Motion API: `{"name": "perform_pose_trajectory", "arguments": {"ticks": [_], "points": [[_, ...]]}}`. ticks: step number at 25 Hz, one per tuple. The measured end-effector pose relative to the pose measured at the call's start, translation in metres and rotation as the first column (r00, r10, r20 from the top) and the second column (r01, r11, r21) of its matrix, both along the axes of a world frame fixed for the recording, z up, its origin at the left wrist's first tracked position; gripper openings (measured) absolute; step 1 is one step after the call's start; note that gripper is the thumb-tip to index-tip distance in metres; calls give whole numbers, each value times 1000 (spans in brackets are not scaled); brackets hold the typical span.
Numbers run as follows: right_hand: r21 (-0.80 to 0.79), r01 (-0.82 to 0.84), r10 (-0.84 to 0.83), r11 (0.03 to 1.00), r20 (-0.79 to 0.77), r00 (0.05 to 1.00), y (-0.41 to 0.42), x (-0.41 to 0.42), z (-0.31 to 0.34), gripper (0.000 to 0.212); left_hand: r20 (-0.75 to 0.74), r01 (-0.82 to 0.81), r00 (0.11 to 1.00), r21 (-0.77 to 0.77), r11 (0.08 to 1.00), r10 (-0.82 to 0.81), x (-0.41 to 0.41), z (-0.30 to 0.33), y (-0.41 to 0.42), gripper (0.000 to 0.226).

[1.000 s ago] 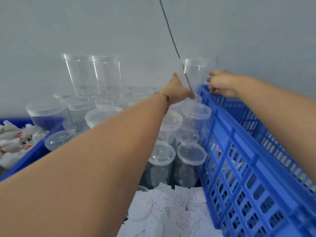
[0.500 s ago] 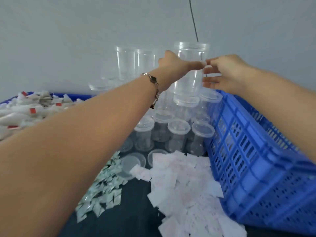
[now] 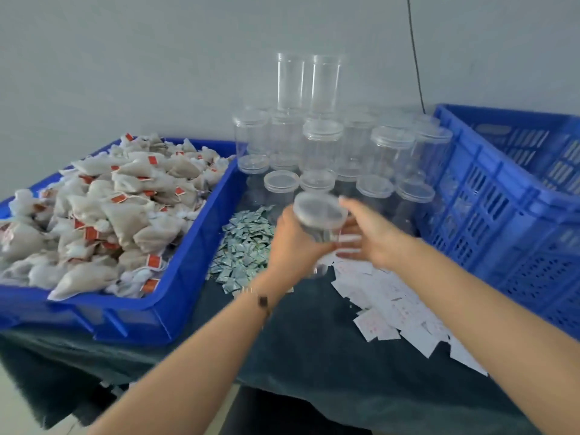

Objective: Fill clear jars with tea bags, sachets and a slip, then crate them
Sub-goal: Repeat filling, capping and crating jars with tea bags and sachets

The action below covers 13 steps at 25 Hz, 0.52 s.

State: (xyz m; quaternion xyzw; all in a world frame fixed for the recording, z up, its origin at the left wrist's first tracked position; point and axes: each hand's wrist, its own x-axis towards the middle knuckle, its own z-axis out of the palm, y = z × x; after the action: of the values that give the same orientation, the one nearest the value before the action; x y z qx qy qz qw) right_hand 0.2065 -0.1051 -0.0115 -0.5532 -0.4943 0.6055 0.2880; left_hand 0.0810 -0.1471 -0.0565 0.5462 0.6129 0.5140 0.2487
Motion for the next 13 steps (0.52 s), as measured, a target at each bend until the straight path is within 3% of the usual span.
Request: {"name": "perform_pose_trajectory", "arguments": {"ticks": [2, 6, 9, 11, 13], "points": [[-25, -13, 15, 1000, 62, 998, -13, -10, -29, 29, 49, 0, 999, -15, 1000, 1, -3, -33, -19, 65], [-14, -49, 51, 999, 157, 986, -24, -17, -54, 37, 56, 32, 998, -57, 998, -29, -13, -65, -30, 79], [86, -133, 101, 987, 307, 946, -26, -18, -47, 34, 34, 9, 999, -64, 998, -7, -17, -73, -32, 81], [290, -286, 93, 913, 535, 840, -26, -24, -40, 48, 38, -22, 999, -79, 997, 25, -16, -79, -34, 81], [437, -482, 37, 759, 711, 703, -29, -37, -32, 63, 3, -53, 999, -85, 995, 53, -17, -80, -33, 76]]}}
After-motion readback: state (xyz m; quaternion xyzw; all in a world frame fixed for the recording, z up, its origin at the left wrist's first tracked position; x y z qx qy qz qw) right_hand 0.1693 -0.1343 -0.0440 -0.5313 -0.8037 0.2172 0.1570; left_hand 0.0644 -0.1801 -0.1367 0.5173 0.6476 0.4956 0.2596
